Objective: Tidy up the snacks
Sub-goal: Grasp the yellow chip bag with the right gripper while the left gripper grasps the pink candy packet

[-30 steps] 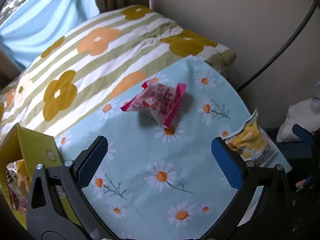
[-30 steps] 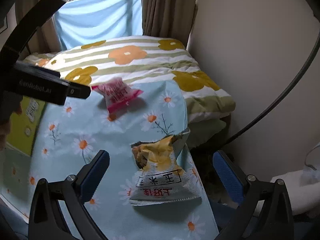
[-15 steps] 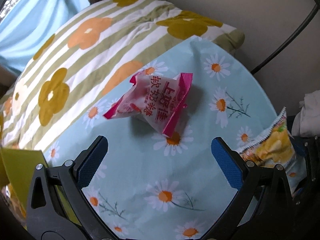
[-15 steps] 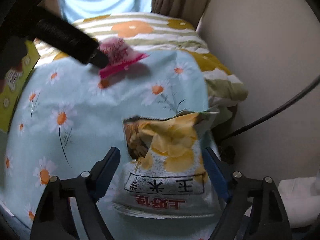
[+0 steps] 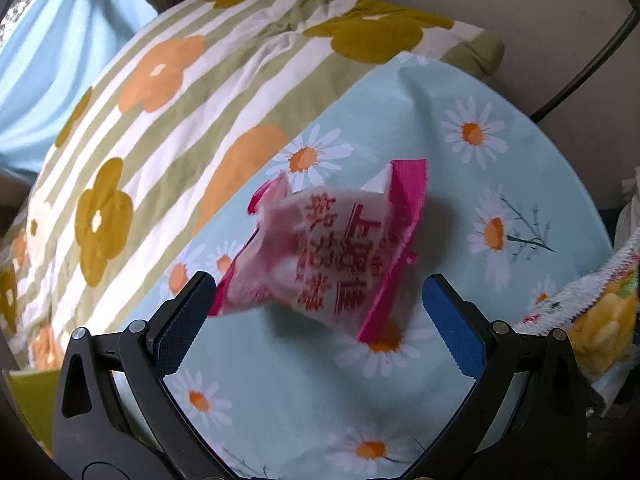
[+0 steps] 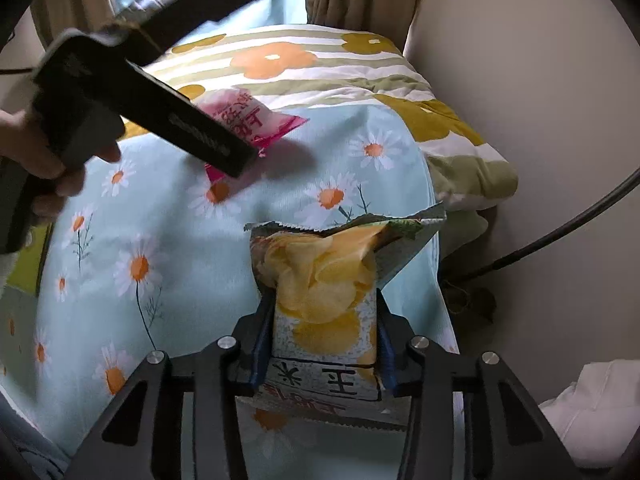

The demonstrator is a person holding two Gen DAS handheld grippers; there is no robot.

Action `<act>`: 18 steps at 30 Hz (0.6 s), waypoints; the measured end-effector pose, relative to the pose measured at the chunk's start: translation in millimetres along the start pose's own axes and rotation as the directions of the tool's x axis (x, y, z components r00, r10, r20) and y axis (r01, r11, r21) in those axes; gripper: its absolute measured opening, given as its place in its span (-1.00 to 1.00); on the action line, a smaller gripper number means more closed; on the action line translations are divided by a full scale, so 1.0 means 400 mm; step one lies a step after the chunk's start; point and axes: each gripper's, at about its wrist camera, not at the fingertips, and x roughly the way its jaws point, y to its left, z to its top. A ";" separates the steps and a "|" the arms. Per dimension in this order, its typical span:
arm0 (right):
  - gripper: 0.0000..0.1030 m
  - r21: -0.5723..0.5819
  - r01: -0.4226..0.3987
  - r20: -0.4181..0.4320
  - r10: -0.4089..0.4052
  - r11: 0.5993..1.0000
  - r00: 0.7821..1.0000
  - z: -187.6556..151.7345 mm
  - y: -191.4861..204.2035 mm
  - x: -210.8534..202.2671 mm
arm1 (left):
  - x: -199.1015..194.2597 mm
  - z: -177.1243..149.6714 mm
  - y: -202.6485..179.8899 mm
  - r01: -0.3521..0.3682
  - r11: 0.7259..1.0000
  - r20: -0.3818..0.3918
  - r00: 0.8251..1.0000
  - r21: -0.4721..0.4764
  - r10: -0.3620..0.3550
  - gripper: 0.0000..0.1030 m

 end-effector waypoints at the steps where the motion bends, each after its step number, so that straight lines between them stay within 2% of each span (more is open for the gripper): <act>1: -0.23 0.000 0.000 0.003 0.000 1.000 1.000 0.004 0.001 0.000 | 0.007 0.004 0.000 -0.001 1.000 0.000 1.000 0.005 0.001 0.99; 9: -0.24 0.002 -0.010 0.002 0.010 1.000 1.000 0.022 0.009 0.009 | 0.056 0.022 0.008 0.046 0.999 -0.019 0.999 0.001 -0.046 0.99; 11: -0.24 0.007 -0.015 0.005 0.015 1.000 1.000 0.025 0.009 0.009 | 0.061 0.018 0.021 0.074 0.997 -0.015 0.997 -0.018 -0.074 0.80; 13: -0.24 0.011 -0.022 0.007 0.021 1.000 1.000 0.025 0.008 0.009 | 0.059 0.012 0.029 0.098 0.995 -0.006 0.995 -0.036 -0.099 0.74; 16: -0.24 0.022 -0.030 0.007 0.030 0.999 1.000 0.026 0.005 0.011 | 0.052 0.005 0.038 0.102 0.994 0.003 0.995 -0.038 -0.102 0.43; 18: -0.24 0.030 -0.035 0.008 0.034 0.999 0.999 0.026 0.006 0.014 | 0.048 0.000 0.043 0.115 0.992 0.011 0.993 -0.041 -0.115 0.34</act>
